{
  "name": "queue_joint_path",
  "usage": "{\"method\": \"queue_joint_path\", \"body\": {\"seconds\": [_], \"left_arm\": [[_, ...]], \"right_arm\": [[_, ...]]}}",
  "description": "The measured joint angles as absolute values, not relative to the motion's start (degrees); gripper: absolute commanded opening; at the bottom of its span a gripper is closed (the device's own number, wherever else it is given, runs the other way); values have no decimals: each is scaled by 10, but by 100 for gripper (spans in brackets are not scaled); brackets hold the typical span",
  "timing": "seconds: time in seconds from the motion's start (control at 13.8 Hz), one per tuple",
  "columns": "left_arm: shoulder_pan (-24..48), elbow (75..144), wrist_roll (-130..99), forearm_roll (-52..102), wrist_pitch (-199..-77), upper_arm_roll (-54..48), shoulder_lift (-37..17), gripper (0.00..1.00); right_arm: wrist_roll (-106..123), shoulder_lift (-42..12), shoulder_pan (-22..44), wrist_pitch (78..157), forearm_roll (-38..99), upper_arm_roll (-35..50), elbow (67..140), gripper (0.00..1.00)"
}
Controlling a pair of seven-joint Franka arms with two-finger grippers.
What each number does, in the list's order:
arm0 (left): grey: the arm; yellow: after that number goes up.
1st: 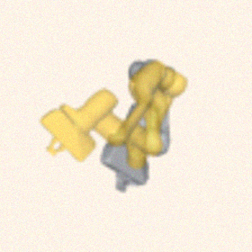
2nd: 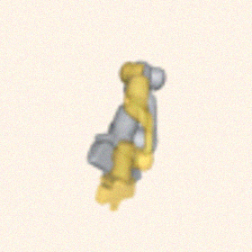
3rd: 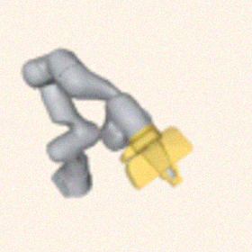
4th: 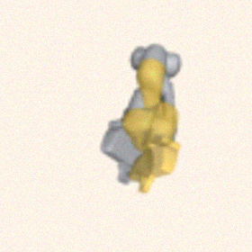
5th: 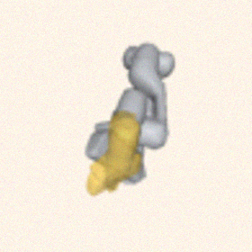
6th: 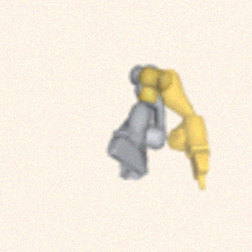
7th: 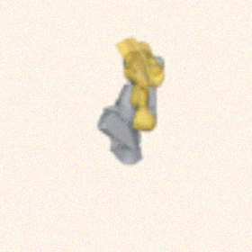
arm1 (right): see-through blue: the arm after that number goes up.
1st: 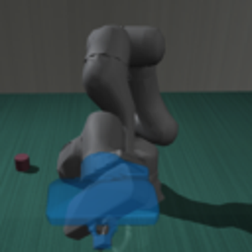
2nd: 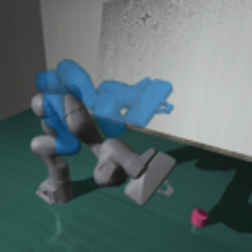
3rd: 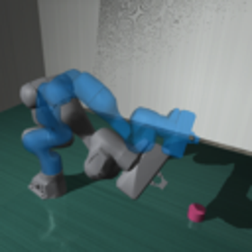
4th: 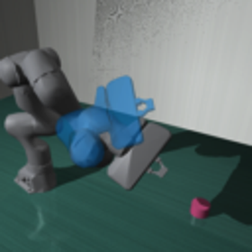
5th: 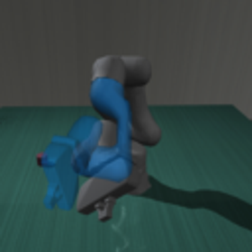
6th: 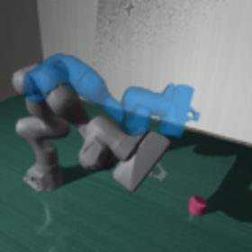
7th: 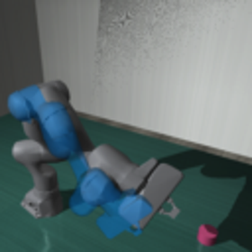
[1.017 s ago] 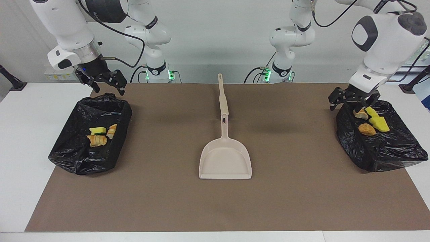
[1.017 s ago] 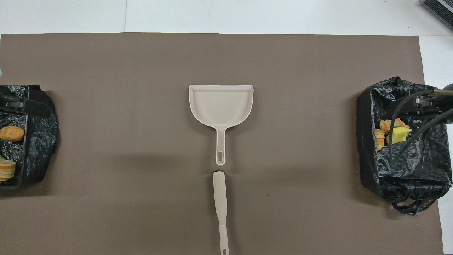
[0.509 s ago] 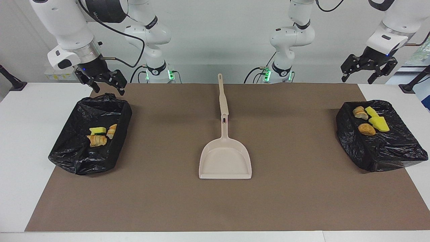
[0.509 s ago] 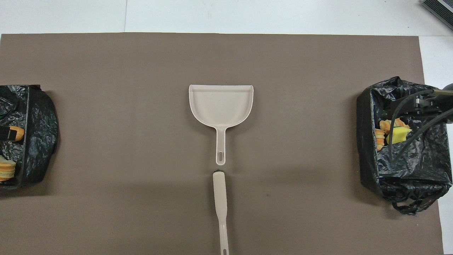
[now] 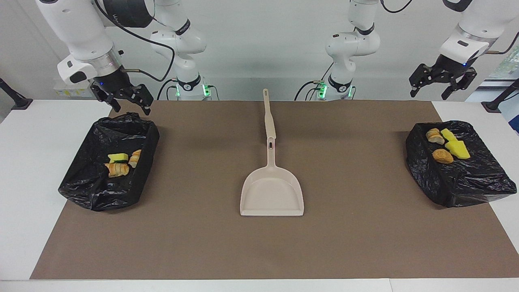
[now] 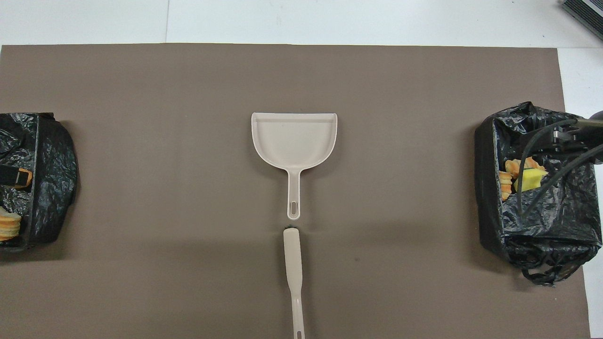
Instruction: Sweep and dump trash in bin
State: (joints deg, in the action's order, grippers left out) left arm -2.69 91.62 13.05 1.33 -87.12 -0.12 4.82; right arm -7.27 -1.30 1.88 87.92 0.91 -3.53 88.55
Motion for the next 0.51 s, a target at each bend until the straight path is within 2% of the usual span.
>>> {"method": "queue_joint_path", "body": {"seconds": [0.51], "left_arm": [[-27, 904, 131, 13, -868, -2, 38, 100]], "right_arm": [[-73, -13, 19, 879, 9, -35, 886, 100]]}}
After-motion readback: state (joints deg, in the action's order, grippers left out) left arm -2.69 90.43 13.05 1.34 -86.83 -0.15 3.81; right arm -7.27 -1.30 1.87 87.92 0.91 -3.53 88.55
